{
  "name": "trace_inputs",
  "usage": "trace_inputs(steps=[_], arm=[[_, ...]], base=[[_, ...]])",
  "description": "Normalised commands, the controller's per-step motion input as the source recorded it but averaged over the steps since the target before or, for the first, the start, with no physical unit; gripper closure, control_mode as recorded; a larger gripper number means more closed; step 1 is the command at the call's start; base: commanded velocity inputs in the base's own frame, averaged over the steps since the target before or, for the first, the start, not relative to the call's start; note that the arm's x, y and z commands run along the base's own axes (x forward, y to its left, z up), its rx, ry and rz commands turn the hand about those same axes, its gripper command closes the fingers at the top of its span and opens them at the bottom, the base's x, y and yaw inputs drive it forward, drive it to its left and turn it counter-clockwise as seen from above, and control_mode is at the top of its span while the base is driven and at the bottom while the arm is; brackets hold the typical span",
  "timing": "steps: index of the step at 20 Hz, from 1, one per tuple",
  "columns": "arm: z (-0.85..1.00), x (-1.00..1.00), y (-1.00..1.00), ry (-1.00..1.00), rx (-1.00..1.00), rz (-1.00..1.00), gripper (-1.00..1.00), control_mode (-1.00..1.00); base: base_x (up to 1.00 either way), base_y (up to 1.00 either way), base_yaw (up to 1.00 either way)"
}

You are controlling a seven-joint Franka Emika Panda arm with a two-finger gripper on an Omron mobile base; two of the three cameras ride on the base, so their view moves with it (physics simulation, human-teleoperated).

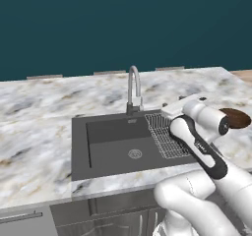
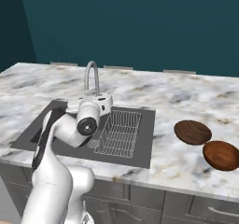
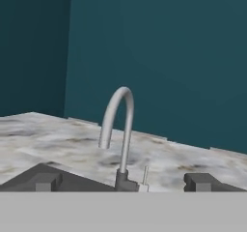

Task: Rinse each bowl for a few seconds and place them down in the sink or on the counter.

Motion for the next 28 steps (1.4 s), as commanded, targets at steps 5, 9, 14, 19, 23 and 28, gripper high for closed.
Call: trace_inputs(steps=[5,9,14,19,23,28], arm=[[-0.27,0.41,0.00,0.00,0.00,0.02,-1.00,-1.00],[-0.30,0.46,0.00,-0.01,0.00,0.02,-1.00,-1.00],[-0.22,0.39,0.00,-0.01,0.00,0.02,-1.00,-1.00],[-0.25,0.33,0.00,-0.01,0.00,0.03,-1.00,-1.00],[-0.16,0.36,-0.02,0.01,0.04,0.03,-1.00,-1.00],[-0.05,0.39,-0.02,0.05,0.07,0.03,-1.00,-1.00]], base=[[0.00,0.00,0.00],[0.00,0.00,0.00],[0.00,0.00,0.00],[0.00,0.00,0.00],[0.00,0.00,0.00],[0.00,0.00,0.00]])
